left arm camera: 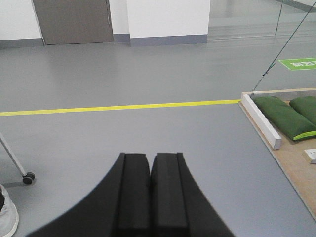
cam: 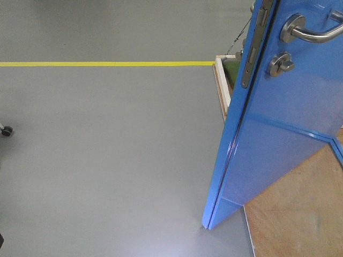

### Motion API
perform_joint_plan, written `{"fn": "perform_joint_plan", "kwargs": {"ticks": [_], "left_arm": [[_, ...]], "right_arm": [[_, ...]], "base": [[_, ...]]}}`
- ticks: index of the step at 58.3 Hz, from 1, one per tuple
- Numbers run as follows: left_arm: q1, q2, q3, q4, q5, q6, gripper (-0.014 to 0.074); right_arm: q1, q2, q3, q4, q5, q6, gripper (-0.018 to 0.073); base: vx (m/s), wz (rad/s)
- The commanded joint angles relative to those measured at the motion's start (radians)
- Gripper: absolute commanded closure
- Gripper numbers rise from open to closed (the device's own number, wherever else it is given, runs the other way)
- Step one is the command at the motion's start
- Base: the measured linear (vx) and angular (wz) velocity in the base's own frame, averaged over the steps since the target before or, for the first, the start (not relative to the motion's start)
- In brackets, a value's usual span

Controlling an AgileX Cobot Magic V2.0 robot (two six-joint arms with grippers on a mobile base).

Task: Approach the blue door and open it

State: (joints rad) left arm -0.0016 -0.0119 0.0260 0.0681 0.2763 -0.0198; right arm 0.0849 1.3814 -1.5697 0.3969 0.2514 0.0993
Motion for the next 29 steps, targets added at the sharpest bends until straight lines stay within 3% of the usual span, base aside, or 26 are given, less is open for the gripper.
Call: {"fn": "perform_joint_plan", "kwargs": {"ticks": [1, 29], "left_arm": [[-0.007, -0.012, -0.026, -0.002, -0.084, -0.007, 0.0524], [-0.007, -0.012, -0.026, -0.002, -0.084, -0.007, 0.0524]], "right_arm": [[0.003, -0.023, -0.031, 0.007, -0.078, -0.008, 0.0547], [0.003, -0.023, -0.031, 0.007, -0.077, -0.008, 0.0547]], "base": [[0.0, 0.0], [0.0, 0.0]]}}
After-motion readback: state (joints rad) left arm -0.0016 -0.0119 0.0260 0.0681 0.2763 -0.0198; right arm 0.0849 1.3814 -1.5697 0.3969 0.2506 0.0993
